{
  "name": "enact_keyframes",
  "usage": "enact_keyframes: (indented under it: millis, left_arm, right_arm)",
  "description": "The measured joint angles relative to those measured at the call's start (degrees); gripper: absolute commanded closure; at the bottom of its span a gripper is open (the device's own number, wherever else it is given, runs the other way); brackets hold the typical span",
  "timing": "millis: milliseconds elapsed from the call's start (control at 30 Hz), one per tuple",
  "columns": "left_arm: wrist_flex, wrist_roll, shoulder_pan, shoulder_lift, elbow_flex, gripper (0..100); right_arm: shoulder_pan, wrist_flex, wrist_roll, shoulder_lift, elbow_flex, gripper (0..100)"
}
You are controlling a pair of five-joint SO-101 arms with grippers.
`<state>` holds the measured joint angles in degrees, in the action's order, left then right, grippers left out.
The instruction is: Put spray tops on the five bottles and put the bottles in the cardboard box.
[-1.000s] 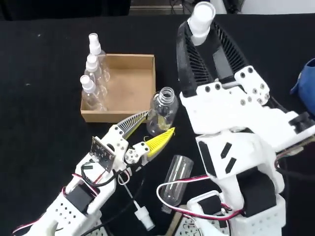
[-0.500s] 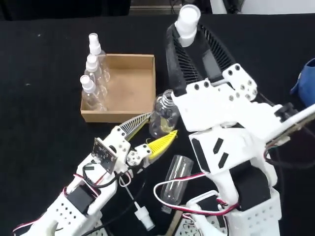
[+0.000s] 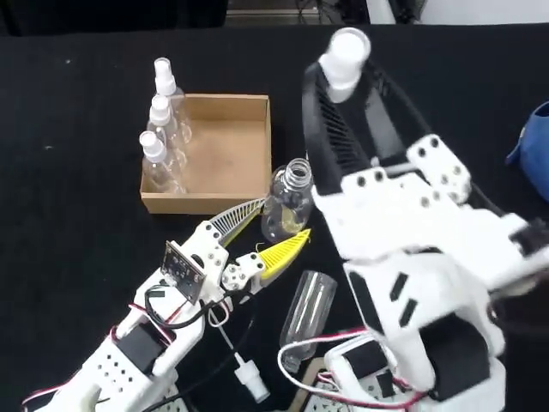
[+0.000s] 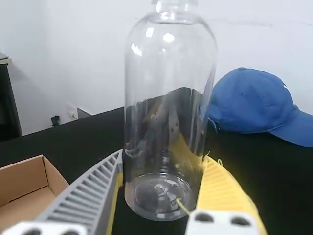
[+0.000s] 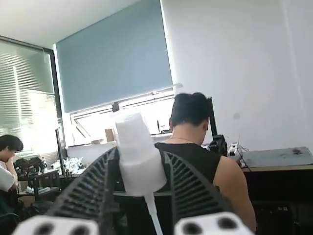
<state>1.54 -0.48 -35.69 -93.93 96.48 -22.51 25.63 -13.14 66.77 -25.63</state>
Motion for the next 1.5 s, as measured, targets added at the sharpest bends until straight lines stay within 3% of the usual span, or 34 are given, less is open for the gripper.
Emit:
enact_keyframes:
  millis: [967,1167,1333,1500]
  left_arm:
    - [0.0,0.0,0.0,0.0,0.0,97]
    - [0.0,0.0,0.0,0.0,0.0,97]
    - [0.0,0.0,0.0,0.0,0.0,97]
    - [0.0,0.0,0.0,0.0,0.0,97]
  right_arm:
    - [-3.5,2.3,0.0,0.8,-7.9,98.6]
    - [-3.5,12.0,0.0,5.7,-8.4,97.7]
    - [-3.5,20.1,0.0,6.1,-8.4,83.5]
    - [-3.5,26.8,0.0,6.3,-8.4,81.4]
